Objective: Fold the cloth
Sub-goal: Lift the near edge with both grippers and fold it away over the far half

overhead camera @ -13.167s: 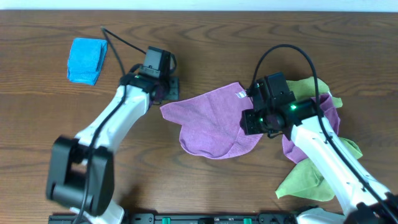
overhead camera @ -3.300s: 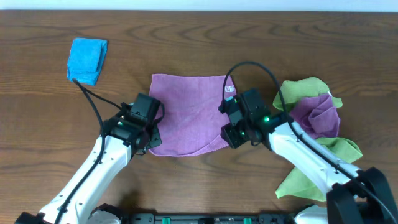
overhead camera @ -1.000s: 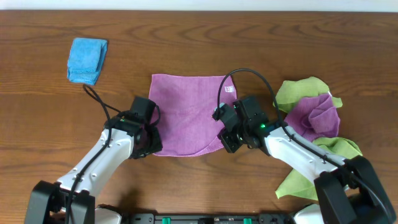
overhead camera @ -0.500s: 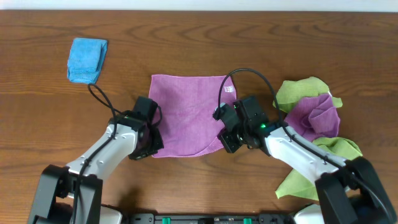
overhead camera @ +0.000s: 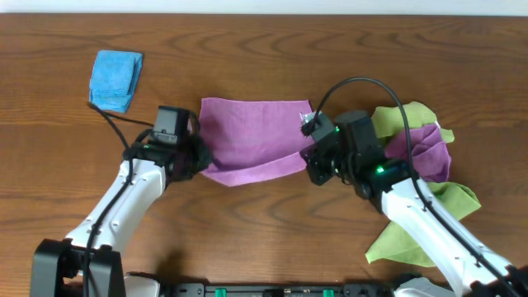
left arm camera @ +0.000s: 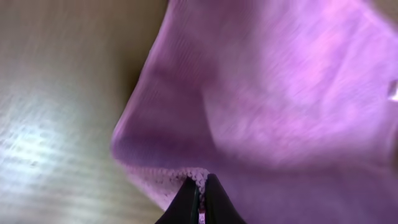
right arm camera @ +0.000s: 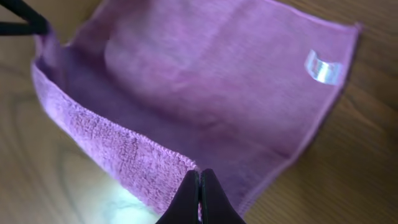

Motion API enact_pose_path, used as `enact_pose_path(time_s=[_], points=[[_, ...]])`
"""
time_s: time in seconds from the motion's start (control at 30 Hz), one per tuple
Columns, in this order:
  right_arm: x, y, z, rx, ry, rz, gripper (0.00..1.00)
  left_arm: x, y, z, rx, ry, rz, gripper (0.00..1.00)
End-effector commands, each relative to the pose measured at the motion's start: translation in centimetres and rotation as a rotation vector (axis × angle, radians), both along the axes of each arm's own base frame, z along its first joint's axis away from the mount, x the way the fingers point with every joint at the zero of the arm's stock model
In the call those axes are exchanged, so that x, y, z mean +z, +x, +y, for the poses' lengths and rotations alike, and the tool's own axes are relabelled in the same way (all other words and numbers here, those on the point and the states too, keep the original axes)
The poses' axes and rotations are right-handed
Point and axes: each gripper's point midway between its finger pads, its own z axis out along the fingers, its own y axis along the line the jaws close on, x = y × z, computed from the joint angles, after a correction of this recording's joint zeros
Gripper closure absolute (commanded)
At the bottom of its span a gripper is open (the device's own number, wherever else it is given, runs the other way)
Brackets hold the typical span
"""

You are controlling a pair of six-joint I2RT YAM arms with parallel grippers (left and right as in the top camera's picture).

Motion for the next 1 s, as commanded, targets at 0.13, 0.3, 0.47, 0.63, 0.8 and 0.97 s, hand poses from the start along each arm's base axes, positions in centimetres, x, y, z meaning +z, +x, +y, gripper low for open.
enact_pose_path(time_s=[0.13,0.3,0.47,0.63,0.8,0.97], points=[[-0.9,3.6,-0.9,-0.112,0.037,-0.023,0.99,1.8,4.1,0.3,0.058,-0.071,-0.115,0.94],[-2.2,6.5,-1.5,-0.191,0.079,-0.031,0.99,1.9,7.8,1.1,0.082,-0.096,-0.152,0.94],[-2.4,9.8,-2.1,-0.24,0.101,-0.051,0.99,2.4,12.3,0.5,0.045,-0.113,-0.179,0.94],[-1.7,14.4,-2.0,-0.263,0.113,-0.084,0.99,2.6,16.2,0.2,0.039,-0.11,-0.188,0.94],[-0.6,18.3,-2.2,-0.29,0.118,-0.085,0.99,3.2,18.6,0.1,0.005,-0.085,-0.189,0.94],[-1.2,17.7,-1.9,-0.278,0.099,0.0,0.99,2.3,17.7,0.5,-0.02,-0.044,-0.1,0.94]])
